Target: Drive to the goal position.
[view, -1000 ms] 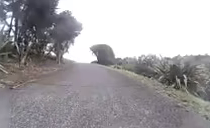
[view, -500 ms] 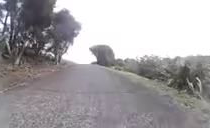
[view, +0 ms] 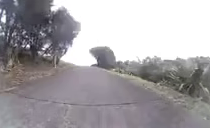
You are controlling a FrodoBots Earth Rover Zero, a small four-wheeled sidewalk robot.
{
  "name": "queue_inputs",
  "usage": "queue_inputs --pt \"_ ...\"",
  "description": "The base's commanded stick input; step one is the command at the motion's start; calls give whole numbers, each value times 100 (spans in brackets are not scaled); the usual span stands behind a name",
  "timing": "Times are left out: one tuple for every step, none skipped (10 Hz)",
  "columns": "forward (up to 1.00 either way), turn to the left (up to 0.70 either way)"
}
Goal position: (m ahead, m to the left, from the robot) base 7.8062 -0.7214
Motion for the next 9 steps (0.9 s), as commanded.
queue_inputs --pt "100 3" --pt "100 16" --pt "100 39" --pt "100 17" --pt "100 6" --pt "100 3" --pt "100 1" --pt "100 0" --pt "100 0"
